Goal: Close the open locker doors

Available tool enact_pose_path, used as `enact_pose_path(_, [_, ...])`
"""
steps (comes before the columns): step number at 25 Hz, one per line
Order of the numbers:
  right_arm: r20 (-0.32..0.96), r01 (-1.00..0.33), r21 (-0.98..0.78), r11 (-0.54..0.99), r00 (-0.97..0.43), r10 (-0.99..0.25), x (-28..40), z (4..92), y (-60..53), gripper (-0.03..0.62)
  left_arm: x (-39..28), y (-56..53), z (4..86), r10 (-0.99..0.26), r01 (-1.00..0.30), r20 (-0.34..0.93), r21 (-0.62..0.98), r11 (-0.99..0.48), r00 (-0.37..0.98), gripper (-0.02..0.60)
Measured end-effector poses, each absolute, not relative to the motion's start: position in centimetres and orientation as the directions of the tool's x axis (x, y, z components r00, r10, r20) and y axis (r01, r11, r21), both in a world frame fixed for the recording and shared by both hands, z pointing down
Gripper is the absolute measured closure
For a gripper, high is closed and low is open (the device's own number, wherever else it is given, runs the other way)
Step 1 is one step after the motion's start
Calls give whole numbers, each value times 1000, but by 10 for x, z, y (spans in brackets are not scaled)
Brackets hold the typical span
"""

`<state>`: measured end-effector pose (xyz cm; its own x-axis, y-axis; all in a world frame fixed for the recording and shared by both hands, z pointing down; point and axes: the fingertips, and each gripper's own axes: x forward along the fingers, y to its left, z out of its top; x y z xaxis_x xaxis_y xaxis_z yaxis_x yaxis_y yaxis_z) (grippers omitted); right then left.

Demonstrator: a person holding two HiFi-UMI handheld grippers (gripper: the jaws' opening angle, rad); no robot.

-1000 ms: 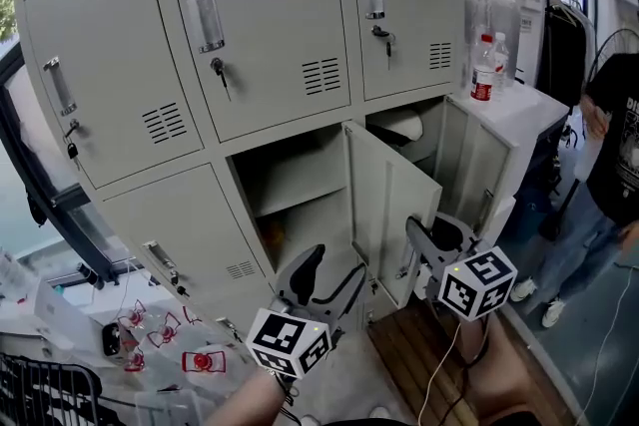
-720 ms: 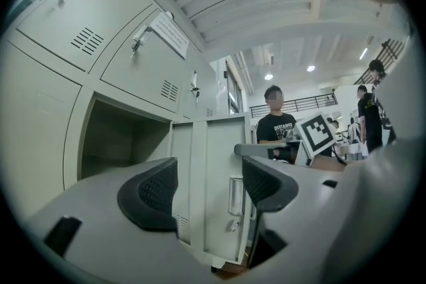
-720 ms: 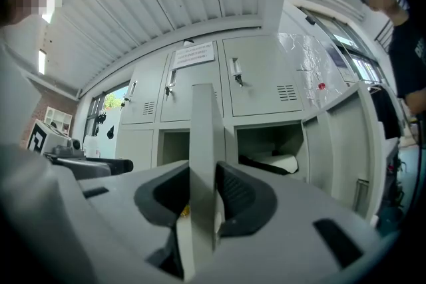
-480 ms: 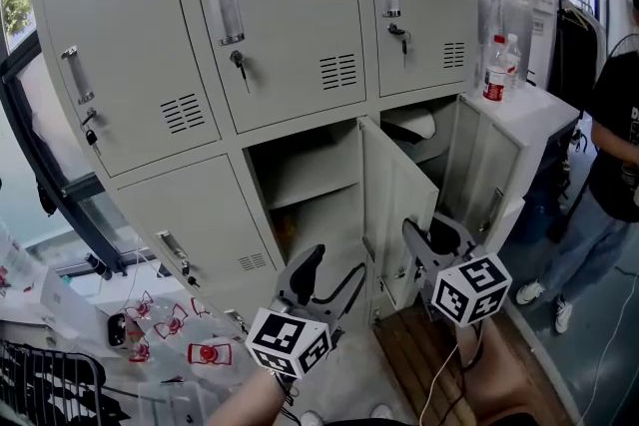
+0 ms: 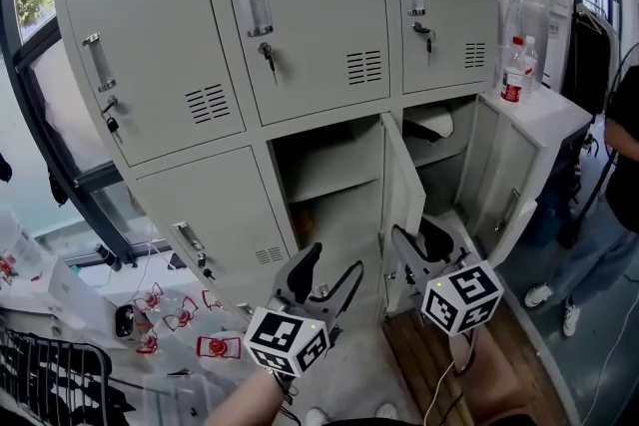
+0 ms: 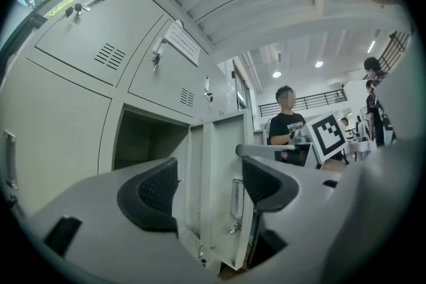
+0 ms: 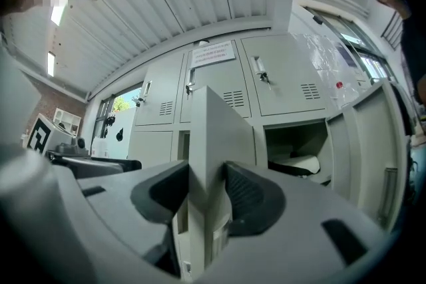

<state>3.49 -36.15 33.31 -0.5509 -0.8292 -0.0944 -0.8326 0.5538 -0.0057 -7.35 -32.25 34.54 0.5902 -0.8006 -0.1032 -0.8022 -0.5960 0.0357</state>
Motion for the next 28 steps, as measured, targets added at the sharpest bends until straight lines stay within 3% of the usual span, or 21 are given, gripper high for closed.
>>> enact_pose_path(28, [-72, -661, -6, 751, -748, -659, -112, 327, -384, 411, -189, -319, 352, -889, -890, -86, 45, -454, 449, 285])
